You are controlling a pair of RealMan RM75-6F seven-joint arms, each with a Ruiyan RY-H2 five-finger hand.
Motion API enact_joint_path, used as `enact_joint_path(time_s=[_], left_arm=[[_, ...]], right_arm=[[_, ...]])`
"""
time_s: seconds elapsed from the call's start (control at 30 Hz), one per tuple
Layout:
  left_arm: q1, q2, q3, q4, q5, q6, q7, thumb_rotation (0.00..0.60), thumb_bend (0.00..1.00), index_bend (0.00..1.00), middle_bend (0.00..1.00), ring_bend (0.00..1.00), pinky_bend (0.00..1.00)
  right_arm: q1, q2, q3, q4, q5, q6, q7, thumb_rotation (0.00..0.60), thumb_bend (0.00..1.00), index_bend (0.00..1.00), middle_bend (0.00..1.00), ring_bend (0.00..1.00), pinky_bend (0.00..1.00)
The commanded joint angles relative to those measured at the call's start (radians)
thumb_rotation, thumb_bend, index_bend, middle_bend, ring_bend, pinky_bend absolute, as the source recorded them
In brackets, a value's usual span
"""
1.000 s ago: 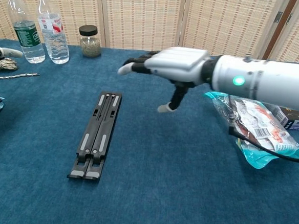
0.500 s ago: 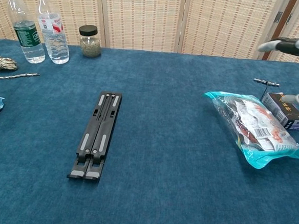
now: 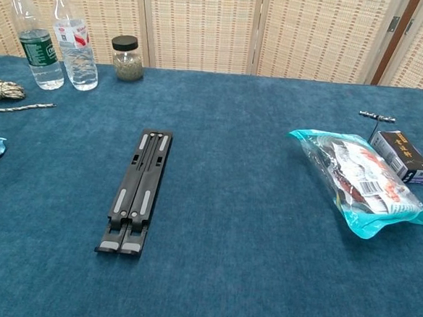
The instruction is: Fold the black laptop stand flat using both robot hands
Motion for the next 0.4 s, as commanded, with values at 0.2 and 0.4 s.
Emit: enact_joint_path(time_s=[0.2, 0.4], left_arm=[[0.049, -0.028, 0.017, -0.002, 0.039, 0.059, 0.012, 0.600, 0.27, 0.00, 0.00, 0.00, 0.00], [0.062, -0.030, 0.014, -0.002, 0.053, 0.070, 0.012, 0.600, 0.27, 0.00, 0.00, 0.00, 0.00]], right_arm=[[-0.079, -0.016, 0.009, -0.002, -0.063, 0.047, 0.012, 0.600, 0.13, 0.00, 0.00, 0.00, 0.00], [-0.104, -0.018, 0.030, -0.009, -0.084, 0.037, 0.009, 0.600, 0.13, 0.00, 0.00, 0.00, 0.00]])
